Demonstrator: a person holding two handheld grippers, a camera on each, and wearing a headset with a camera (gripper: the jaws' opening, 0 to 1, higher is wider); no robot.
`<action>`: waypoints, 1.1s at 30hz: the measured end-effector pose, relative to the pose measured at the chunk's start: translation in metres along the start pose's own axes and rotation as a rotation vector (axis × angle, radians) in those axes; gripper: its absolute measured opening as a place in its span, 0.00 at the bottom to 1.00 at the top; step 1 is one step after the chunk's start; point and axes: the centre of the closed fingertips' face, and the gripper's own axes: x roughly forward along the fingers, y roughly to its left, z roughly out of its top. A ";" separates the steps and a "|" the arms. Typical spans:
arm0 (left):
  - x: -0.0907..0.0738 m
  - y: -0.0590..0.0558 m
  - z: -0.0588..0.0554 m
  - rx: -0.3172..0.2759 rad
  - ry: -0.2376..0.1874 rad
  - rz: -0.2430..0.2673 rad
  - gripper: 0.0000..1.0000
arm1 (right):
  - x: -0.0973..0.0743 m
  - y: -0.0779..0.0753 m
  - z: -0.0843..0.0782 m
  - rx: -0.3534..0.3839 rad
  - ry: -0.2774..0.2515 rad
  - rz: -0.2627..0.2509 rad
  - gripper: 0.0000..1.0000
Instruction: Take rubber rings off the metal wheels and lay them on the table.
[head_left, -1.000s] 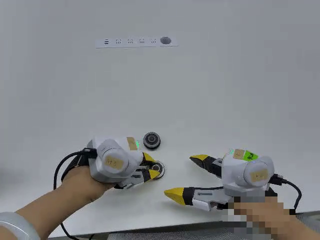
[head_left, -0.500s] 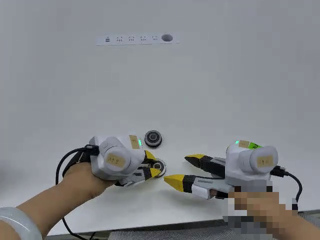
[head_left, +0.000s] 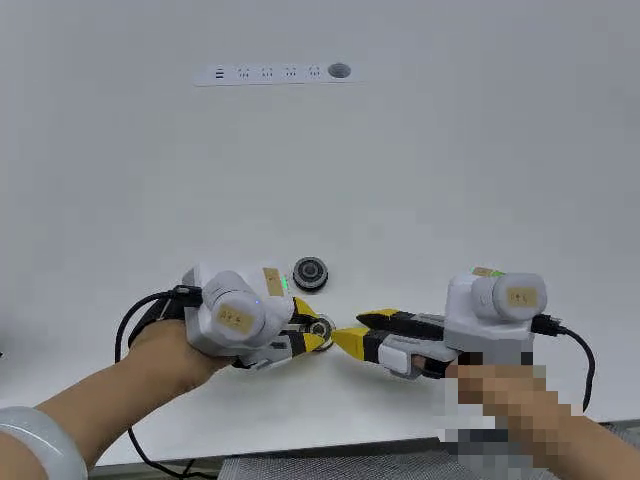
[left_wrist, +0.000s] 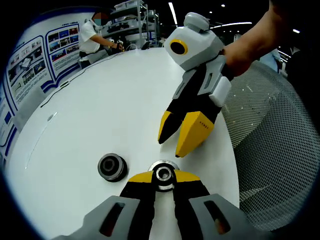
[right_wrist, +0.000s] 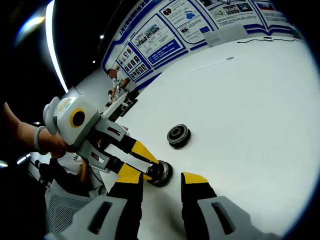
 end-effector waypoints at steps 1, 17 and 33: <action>0.000 0.000 0.000 0.001 0.000 0.000 0.13 | 0.001 0.000 0.000 0.000 0.000 0.000 0.30; 0.000 -0.001 0.000 0.007 0.000 -0.003 0.13 | 0.015 -0.004 -0.001 0.060 0.028 0.021 0.25; 0.000 0.000 0.001 0.008 -0.001 -0.004 0.13 | 0.025 0.003 -0.004 0.097 0.073 0.083 0.24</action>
